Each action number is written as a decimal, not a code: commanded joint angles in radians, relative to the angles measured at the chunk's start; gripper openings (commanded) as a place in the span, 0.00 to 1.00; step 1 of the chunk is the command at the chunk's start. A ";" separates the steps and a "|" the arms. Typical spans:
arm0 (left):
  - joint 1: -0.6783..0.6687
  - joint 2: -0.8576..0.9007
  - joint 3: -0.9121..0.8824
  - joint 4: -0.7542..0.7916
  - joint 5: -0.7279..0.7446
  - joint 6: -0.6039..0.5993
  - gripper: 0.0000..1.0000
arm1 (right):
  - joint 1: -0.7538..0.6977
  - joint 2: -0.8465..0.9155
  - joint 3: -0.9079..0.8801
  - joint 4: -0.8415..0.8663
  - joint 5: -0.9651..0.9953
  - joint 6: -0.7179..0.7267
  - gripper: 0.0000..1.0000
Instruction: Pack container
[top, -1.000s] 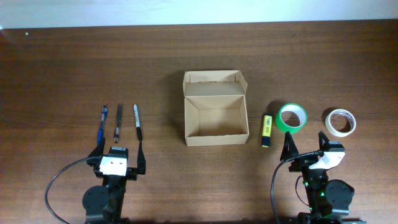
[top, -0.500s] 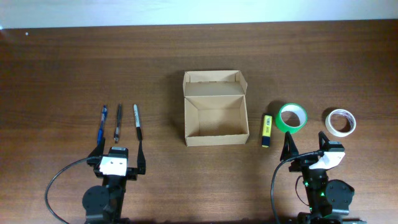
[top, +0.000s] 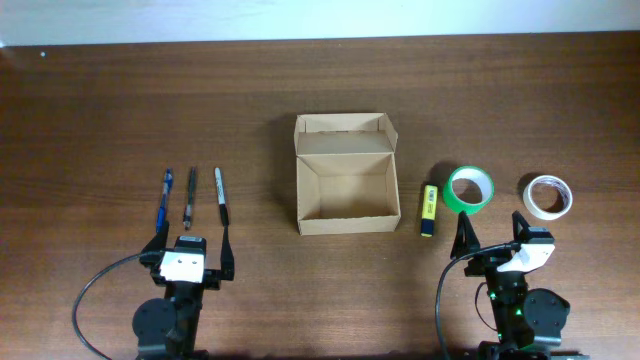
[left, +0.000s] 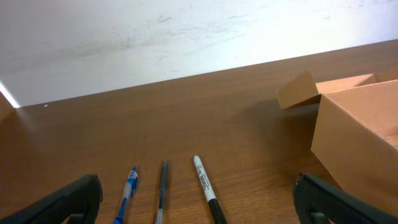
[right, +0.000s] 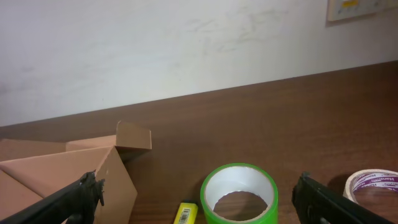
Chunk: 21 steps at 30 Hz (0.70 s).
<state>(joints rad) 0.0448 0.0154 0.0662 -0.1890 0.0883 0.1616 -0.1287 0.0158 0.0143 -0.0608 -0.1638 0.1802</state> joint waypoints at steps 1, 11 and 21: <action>-0.001 -0.010 -0.011 0.008 -0.010 0.013 0.99 | -0.008 -0.011 -0.009 0.001 -0.009 0.000 0.99; -0.001 -0.010 -0.011 0.008 -0.010 0.013 0.99 | -0.008 -0.010 -0.009 -0.002 -0.008 0.000 0.99; -0.001 -0.010 -0.011 0.008 -0.010 0.013 0.99 | -0.009 -0.010 -0.009 0.003 0.003 0.000 0.99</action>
<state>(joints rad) 0.0448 0.0154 0.0662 -0.1890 0.0883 0.1616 -0.1287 0.0158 0.0143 -0.0608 -0.1635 0.1802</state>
